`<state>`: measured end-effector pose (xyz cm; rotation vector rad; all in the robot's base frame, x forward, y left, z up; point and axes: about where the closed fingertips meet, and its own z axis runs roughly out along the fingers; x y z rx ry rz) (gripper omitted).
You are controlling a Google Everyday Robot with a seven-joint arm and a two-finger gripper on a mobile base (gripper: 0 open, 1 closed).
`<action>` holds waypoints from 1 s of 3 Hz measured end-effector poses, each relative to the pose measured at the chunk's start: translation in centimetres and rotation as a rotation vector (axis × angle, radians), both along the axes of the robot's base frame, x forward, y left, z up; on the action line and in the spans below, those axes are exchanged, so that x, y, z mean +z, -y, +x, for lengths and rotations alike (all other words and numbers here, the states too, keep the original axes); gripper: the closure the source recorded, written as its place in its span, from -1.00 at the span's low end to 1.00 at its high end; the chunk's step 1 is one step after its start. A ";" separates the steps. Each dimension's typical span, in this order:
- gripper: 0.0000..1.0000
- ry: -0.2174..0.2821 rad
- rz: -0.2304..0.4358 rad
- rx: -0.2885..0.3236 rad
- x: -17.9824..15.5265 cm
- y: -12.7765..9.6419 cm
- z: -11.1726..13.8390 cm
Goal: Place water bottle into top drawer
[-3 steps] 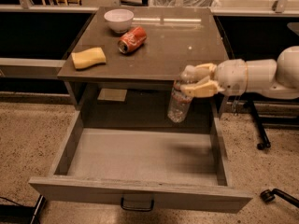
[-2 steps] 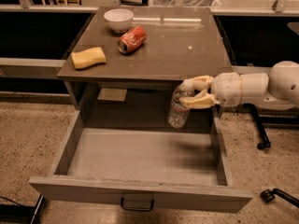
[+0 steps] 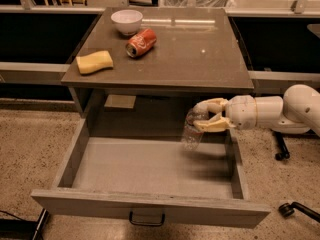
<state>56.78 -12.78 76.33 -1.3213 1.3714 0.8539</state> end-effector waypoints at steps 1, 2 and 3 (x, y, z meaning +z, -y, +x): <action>-0.63 -0.056 -0.018 0.007 -0.6 0.9 -2.2; -1.00 -0.056 -0.018 0.007 -0.6 0.9 -2.2; -1.00 -0.056 -0.018 0.007 -0.6 0.9 -2.2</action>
Offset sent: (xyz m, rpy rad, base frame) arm -0.0195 -0.0082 -0.0059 -0.0166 0.0502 0.0050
